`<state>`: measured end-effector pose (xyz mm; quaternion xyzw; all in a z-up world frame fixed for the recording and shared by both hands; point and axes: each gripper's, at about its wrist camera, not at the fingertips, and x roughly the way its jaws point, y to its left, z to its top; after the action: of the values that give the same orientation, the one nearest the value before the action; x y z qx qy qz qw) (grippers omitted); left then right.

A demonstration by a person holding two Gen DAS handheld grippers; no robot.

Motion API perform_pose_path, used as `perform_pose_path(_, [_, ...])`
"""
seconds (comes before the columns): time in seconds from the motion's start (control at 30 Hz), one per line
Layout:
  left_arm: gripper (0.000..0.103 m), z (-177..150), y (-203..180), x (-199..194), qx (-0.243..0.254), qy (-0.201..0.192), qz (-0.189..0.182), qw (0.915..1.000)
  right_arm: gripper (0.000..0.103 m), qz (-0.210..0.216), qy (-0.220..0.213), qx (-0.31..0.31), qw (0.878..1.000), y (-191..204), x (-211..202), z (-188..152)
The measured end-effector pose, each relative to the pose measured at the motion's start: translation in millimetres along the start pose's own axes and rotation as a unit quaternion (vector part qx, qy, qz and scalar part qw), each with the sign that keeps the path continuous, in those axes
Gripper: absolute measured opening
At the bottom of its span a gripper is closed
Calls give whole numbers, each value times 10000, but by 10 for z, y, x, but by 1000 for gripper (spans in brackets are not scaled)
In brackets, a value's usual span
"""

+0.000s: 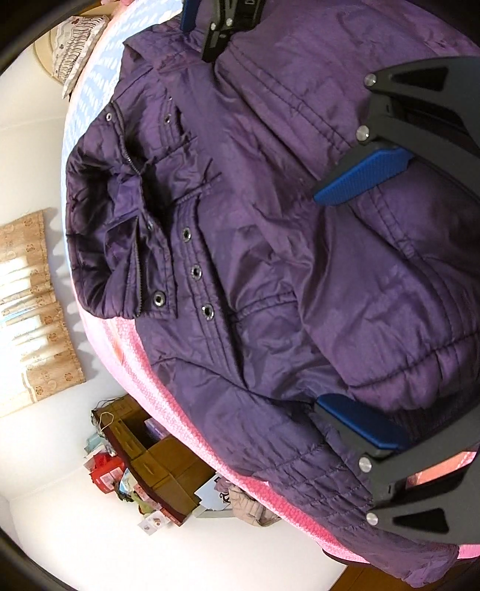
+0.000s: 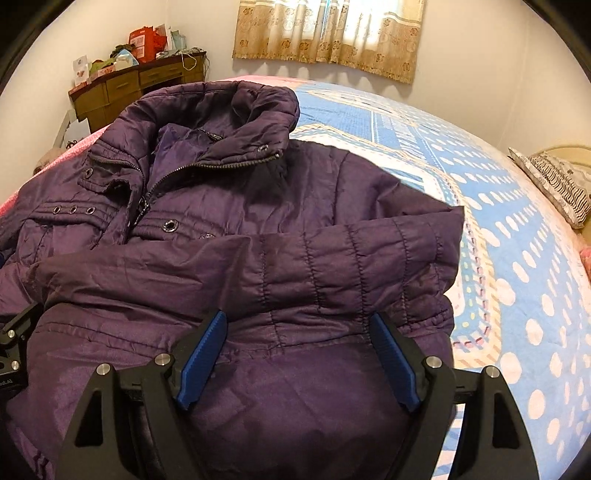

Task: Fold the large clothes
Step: 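Lay the sleeve flat across the jacket front and open the right tool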

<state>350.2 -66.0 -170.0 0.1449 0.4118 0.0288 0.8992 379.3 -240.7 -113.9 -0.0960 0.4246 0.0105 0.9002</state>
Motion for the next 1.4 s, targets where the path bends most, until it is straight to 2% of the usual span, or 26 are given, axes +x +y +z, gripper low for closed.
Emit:
perform_pose_path(0.03, [103,1,-3,1,8,-7,11,10000,80,10,-39,62,10000,11,-63,27])
perform_pose_path(0.1, [103,-3,6,0,7,-20,20,10000,80,512,-368,340,9974,44,-309,35])
perform_pose_path(0.13, [103,-4,9,0,2,-24,19,10000,80,632,-486,304,9964,111,-408,31])
perform_pose_path(0.2, [103,-7,8,-3,8,-33,29,10000,80,610,-561,-128,9965,308,-492,5])
perform_pose_path(0.33, [103,-6,7,-6,0,-24,16,10000,80,615,-251,-711,9952,557,-333,-92])
perform_pose_path(0.57, [103,-6,11,-7,2,-24,13,10000,81,1035,100,-359,9939,434,-96,-119])
perform_pose_path(1.03, [103,-3,7,-1,-6,-25,10,10000,82,946,100,-419,9946,466,-96,-166])
perform_pose_path(1.27, [103,-3,-3,-20,37,-52,70,10000,85,700,145,-568,9958,520,-98,-137])
perform_pose_path(1.37, [103,7,55,-139,61,-31,12,10000,86,288,203,-600,9976,497,-297,-97])
perform_pose_path(1.4, [103,-3,105,-218,15,-15,-58,10000,86,298,80,-453,9985,458,-455,-101])
